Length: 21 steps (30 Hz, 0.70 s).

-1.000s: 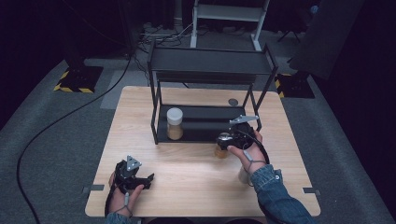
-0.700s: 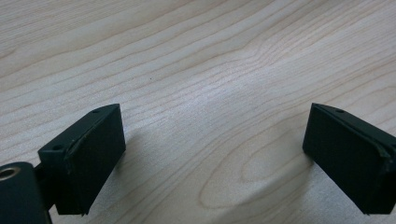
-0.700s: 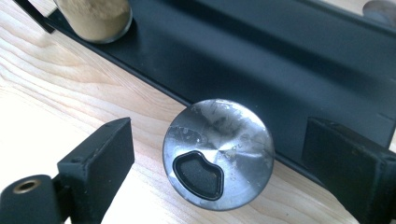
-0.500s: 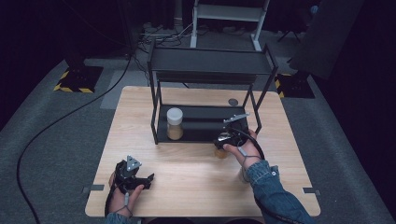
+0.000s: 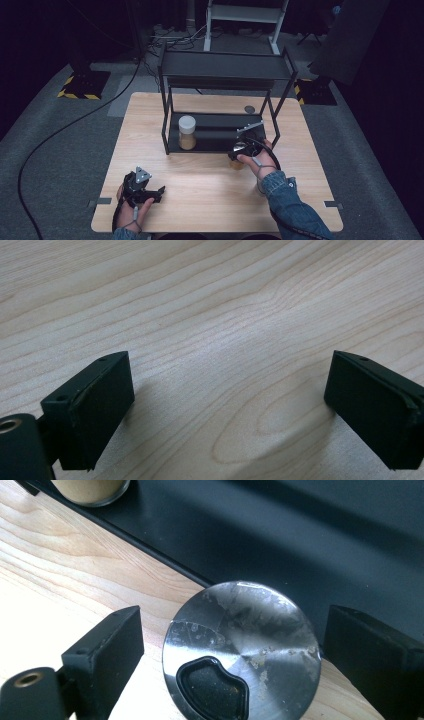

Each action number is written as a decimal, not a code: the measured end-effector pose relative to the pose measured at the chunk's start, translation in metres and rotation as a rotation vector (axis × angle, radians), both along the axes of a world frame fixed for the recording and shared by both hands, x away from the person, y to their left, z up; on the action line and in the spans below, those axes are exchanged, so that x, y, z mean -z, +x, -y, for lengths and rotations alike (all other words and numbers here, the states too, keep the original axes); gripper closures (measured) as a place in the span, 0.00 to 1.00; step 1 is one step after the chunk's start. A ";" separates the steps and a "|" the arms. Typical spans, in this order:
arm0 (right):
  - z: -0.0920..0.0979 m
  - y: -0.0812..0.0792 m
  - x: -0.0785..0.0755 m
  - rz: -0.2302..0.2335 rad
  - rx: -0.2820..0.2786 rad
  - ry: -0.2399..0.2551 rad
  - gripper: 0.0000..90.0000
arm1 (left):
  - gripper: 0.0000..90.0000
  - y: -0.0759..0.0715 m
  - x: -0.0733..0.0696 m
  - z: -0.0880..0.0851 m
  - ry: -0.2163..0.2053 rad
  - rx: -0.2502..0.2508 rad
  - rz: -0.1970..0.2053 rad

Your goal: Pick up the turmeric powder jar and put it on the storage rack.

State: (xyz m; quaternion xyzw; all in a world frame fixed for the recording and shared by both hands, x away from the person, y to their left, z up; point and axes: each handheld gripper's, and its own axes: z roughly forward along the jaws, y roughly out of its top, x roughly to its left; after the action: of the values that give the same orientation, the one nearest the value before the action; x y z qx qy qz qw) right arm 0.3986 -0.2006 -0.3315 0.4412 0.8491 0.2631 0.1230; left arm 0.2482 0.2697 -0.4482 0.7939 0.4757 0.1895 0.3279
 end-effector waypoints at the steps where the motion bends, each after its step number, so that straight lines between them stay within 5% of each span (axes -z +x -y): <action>1: 0.000 0.000 0.000 -0.003 0.002 -0.001 0.10 | 0.06 0.000 0.000 0.000 0.000 0.000 0.000; 21: -0.005 0.010 0.001 -0.048 0.006 -0.034 0.18 | 0.06 0.000 0.000 0.000 0.000 0.000 0.000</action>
State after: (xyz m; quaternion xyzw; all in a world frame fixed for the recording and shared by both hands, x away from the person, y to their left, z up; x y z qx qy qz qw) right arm 0.4089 -0.1956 -0.3322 0.4476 0.8549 0.2375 0.1109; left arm 0.2483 0.2698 -0.4481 0.7940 0.4756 0.1893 0.3279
